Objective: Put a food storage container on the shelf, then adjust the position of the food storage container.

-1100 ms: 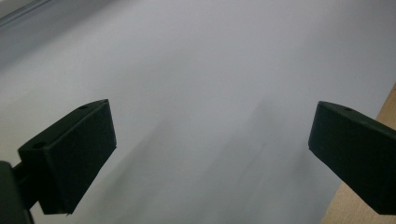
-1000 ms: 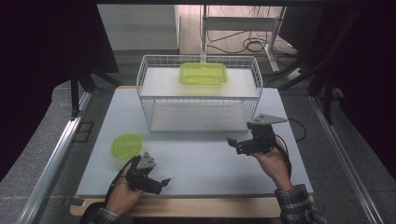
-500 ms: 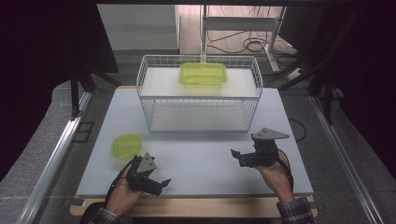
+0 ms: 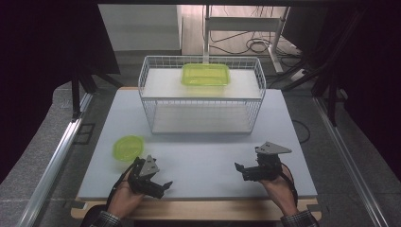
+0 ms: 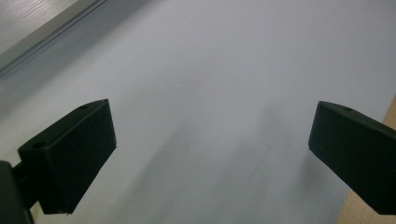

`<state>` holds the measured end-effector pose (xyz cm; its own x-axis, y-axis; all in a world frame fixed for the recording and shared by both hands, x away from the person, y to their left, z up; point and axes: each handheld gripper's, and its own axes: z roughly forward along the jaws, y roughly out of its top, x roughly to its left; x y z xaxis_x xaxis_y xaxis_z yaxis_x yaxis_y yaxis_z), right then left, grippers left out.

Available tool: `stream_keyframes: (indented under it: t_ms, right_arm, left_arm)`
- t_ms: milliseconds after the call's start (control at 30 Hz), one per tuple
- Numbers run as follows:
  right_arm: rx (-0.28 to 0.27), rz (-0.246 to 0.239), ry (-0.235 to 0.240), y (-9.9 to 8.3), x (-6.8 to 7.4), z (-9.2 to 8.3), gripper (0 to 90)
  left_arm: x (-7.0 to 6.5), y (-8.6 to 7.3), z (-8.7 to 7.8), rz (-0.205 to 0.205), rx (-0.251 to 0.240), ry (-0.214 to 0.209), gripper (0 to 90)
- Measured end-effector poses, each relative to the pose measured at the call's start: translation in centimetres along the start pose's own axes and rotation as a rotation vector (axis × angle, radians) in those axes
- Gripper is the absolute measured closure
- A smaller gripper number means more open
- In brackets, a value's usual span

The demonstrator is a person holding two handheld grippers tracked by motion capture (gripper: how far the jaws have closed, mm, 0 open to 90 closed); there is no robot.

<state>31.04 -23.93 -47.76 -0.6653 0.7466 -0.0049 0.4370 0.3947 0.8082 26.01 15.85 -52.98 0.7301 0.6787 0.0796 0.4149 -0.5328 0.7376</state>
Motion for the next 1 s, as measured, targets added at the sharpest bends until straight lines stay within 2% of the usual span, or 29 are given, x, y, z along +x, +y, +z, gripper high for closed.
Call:
stream_keyframes:
  t_ms: [233,400,533,600,667,700,733,833,933,967,1000]
  right_arm:
    - [0.039,-0.002,0.0,-1.0,0.0,0.4,0.4]
    - [0.051,0.005,0.004,-1.3,-0.1,0.6,0.4]
    - [0.055,0.015,0.001,-1.4,-0.4,0.7,0.5]
    - [0.057,0.017,0.001,-1.4,-0.4,0.8,0.6]
    - [0.066,0.02,0.002,-1.6,-0.6,1.0,0.7]
    - [0.066,0.02,0.002,-1.6,-0.6,1.0,0.7]
    - [0.07,0.024,0.004,-1.6,-0.6,1.0,0.8]
    - [0.071,0.028,0.004,-1.7,-0.7,1.1,0.9]
    - [0.072,0.029,0.007,-1.7,-0.8,1.2,1.0]
    - [0.074,0.03,0.01,-1.8,-0.7,1.3,1.0]
    - [0.075,0.03,0.011,-1.8,-0.7,1.3,1.1]
  left_arm:
    - [0.0,0.0,0.0,0.001,0.0,-0.001,0.2]
    - [0.0,0.2,-0.2,-0.021,-0.007,-0.005,0.3]
    - [-0.1,0.6,-0.5,-0.025,0.004,0.033,2.5]
    - [0.0,0.8,-0.6,-0.027,0.002,0.037,2.9]
    - [0.4,1.3,-1.2,-0.053,-0.022,0.04,5.3]
    - [0.4,1.3,-1.2,-0.053,-0.022,0.04,6.6]
    - [0.8,1.7,-1.6,-0.066,-0.036,0.041,9.2]
    - [1.2,2.2,-2.1,-0.07,-0.049,0.047,16.9]
    - [2.0,2.6,-2.9,-0.088,-0.075,0.051,33.0]
    - [2.6,2.7,-3.5,-0.107,-0.094,0.039,39.5]
    - [2.9,2.8,-3.7,-0.113,-0.095,0.052,42.9]
